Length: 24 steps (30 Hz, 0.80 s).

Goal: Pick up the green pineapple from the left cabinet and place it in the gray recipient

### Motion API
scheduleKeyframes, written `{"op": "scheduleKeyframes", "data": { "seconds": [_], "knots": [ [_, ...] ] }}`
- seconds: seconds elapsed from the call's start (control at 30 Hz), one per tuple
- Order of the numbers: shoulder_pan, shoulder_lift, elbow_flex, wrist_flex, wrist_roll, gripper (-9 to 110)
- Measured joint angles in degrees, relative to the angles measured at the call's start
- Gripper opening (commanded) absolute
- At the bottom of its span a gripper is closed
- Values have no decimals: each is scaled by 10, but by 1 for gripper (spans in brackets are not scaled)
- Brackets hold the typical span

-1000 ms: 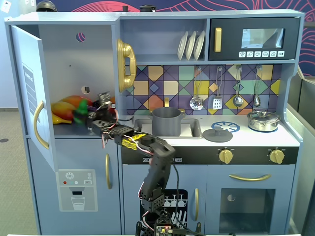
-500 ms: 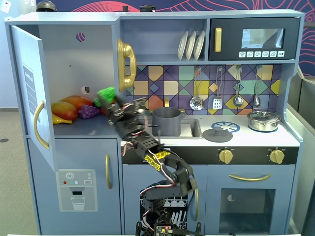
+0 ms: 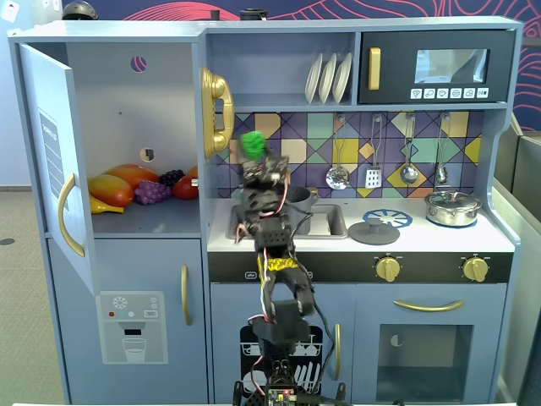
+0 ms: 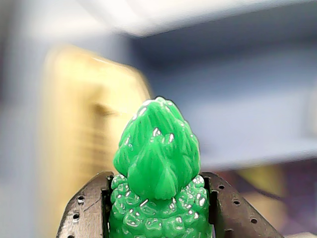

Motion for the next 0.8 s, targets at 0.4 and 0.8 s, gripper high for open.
{"op": "scheduleKeyframes", "data": {
  "seconds": [0.4, 0.8],
  "knots": [
    [85, -241, -232, 292, -65, 0],
    [114, -355, -309, 346, -69, 28]
  ]
}}
